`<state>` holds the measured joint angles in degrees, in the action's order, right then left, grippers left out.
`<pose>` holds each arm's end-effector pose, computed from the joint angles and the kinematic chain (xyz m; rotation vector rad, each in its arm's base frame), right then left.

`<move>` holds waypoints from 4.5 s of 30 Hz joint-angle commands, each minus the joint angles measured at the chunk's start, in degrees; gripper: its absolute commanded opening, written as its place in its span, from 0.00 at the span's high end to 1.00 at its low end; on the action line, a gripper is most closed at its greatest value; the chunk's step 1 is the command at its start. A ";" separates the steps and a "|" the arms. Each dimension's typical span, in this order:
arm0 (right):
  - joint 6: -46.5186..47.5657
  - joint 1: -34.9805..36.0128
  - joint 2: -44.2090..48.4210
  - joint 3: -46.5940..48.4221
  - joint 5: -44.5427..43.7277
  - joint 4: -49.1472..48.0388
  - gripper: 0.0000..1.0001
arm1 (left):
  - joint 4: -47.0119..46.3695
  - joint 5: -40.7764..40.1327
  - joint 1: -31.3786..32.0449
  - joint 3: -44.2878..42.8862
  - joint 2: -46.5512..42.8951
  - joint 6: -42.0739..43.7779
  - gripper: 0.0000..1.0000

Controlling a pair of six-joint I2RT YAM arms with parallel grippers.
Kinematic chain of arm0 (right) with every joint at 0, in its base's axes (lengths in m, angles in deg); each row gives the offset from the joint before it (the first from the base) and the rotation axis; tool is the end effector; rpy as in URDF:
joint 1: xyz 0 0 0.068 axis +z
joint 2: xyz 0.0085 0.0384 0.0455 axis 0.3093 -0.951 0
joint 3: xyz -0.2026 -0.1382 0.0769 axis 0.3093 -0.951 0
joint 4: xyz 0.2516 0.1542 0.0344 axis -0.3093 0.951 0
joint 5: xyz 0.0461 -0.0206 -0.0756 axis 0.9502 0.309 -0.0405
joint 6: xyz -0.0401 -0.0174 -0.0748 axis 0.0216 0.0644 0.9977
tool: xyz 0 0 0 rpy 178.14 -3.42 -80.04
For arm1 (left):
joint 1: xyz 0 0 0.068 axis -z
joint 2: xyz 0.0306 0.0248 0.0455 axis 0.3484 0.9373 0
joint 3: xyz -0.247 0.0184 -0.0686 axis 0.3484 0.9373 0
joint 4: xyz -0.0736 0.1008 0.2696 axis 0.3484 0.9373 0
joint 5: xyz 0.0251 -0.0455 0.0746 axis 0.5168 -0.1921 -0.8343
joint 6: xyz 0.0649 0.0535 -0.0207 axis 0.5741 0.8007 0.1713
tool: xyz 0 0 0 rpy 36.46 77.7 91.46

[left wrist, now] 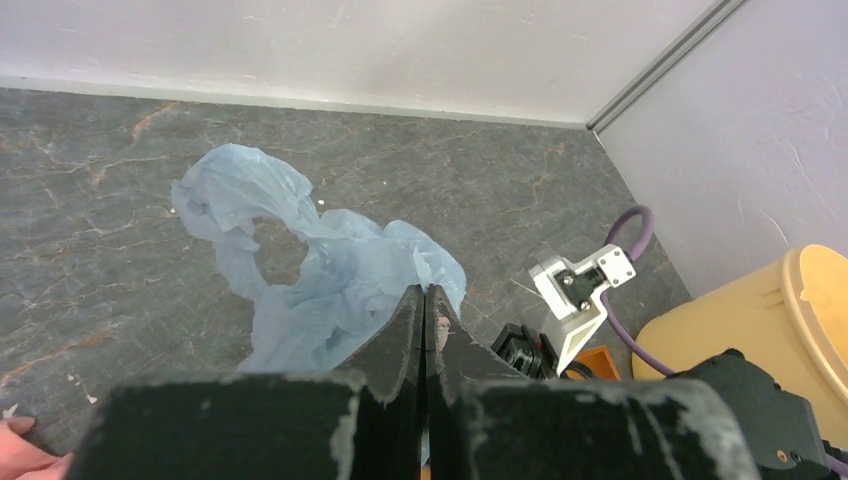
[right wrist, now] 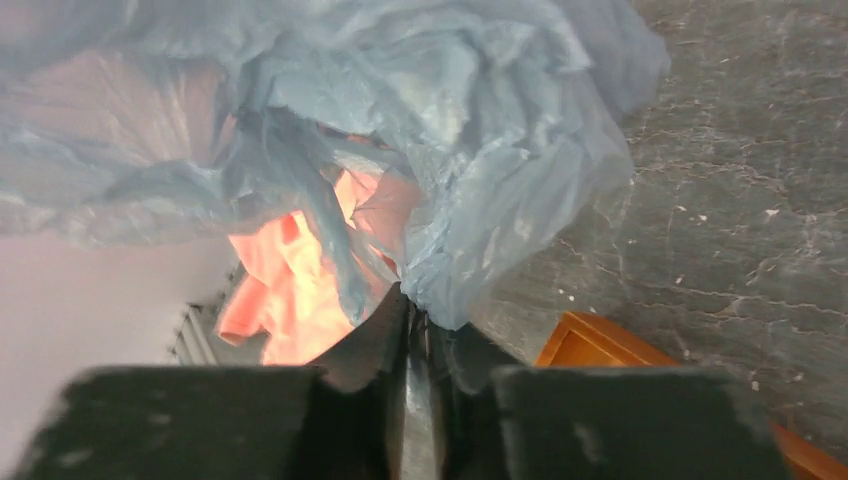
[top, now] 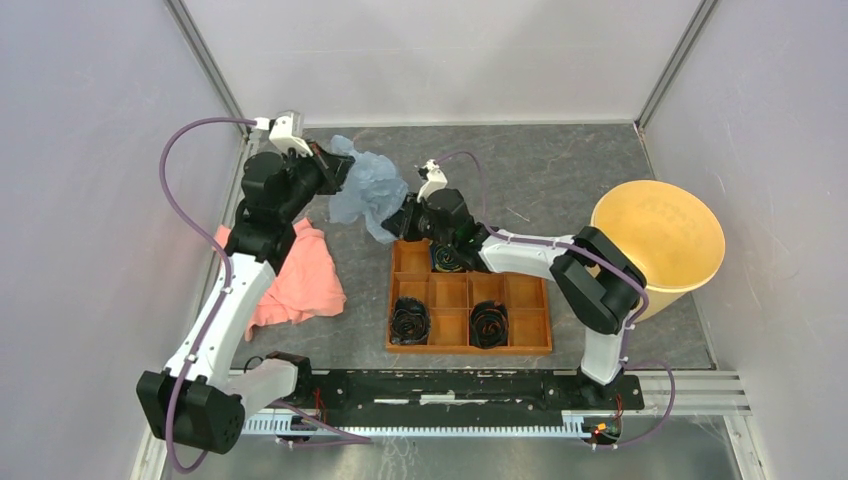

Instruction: Put the trash bags into the trash bin

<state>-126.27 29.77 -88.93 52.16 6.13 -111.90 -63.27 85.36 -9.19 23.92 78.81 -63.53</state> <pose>0.3240 0.3633 0.1616 -0.0988 2.0370 1.1208 0.3302 -0.0835 0.3602 -0.0103 1.7155 -0.6564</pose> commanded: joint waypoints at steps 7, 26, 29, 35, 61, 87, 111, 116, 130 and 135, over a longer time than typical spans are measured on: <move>8.05 -9.12 9.65 -8.76 -2.39 -1.84 1.00 | -0.77 -17.37 -0.54 1.89 -7.47 -0.11 0.98; 47.45 -6.47 14.73 -1.02 7.22 19.47 0.18 | 1.68 -5.35 -2.80 -2.24 2.30 -3.52 0.98; 54.73 -2.17 14.12 -0.38 -1.61 20.45 0.06 | 1.48 -5.02 -2.85 -2.15 2.24 -3.63 0.98; 59.87 2.46 10.19 1.17 -7.55 18.11 0.03 | 1.56 -6.27 -2.85 -1.97 1.56 -3.59 0.98; -14.33 -17.54 -13.96 17.05 60.80 -27.85 1.00 | 2.78 -7.41 -6.48 -2.38 -0.40 -3.54 0.00; 30.41 -21.97 -7.55 17.22 65.22 10.69 1.00 | -5.02 27.74 -18.23 -4.61 37.26 -20.04 0.02; 36.18 -15.87 -0.46 14.34 67.55 13.44 0.99 | -24.34 39.00 -12.81 -0.96 49.81 -37.51 0.13; 40.56 -14.76 -0.07 15.35 68.08 18.25 1.00 | -24.37 38.56 -12.61 -1.14 49.17 -36.56 0.29; 47.43 -14.07 1.99 14.81 67.38 26.43 1.00 | -31.17 39.97 -11.84 -1.85 47.49 -37.37 0.47; 48.82 -14.82 -0.28 18.96 60.01 34.33 0.99 | -27.14 33.09 -14.23 -0.24 36.77 -29.91 0.75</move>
<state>-79.76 15.61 -89.37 66.87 71.86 -83.97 -89.76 122.66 -21.52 23.18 126.55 -99.00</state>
